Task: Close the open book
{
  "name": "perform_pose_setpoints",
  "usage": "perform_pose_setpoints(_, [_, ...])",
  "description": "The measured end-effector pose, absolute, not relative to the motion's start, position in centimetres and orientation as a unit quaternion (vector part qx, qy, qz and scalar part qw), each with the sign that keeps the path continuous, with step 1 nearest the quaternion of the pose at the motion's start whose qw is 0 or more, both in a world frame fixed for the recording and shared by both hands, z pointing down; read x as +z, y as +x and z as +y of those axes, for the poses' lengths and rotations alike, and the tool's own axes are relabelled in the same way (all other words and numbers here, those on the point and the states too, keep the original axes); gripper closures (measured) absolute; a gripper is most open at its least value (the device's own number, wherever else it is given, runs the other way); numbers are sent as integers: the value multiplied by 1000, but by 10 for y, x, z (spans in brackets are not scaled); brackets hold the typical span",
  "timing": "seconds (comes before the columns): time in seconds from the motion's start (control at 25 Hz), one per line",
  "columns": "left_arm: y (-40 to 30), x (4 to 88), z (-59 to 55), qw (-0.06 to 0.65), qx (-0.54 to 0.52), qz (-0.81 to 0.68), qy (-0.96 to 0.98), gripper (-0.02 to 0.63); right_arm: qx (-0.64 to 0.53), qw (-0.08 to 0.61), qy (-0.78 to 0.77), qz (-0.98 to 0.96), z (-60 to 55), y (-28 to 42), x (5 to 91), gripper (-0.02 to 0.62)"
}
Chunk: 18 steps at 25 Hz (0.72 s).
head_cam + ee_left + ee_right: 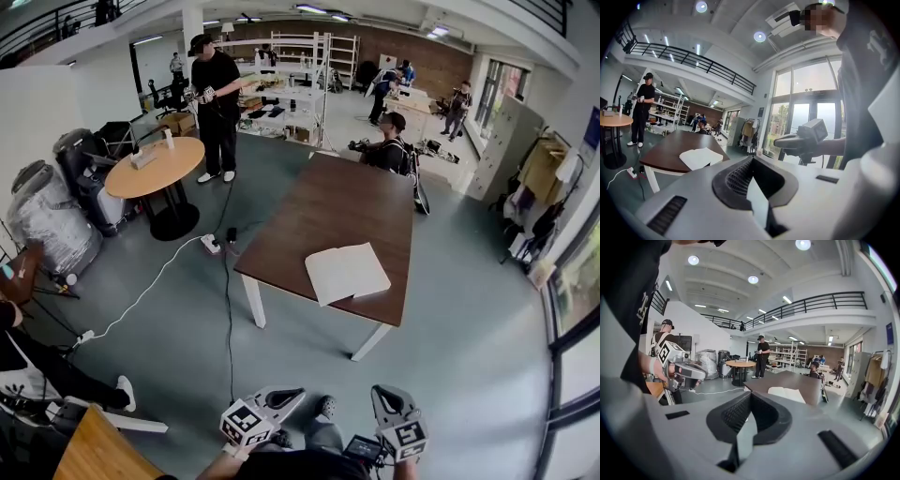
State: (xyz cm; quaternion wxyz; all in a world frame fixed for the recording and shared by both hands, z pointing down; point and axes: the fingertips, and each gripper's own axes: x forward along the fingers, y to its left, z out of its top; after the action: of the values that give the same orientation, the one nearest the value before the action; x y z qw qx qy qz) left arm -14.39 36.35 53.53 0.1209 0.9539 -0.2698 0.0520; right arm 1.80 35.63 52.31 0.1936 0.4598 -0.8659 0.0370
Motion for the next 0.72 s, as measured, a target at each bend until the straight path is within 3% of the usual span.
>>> perform_pose_setpoints(0.72, [-71,523,246,113,64,-260,957,598,41,176,489,-853,234,106,510,607])
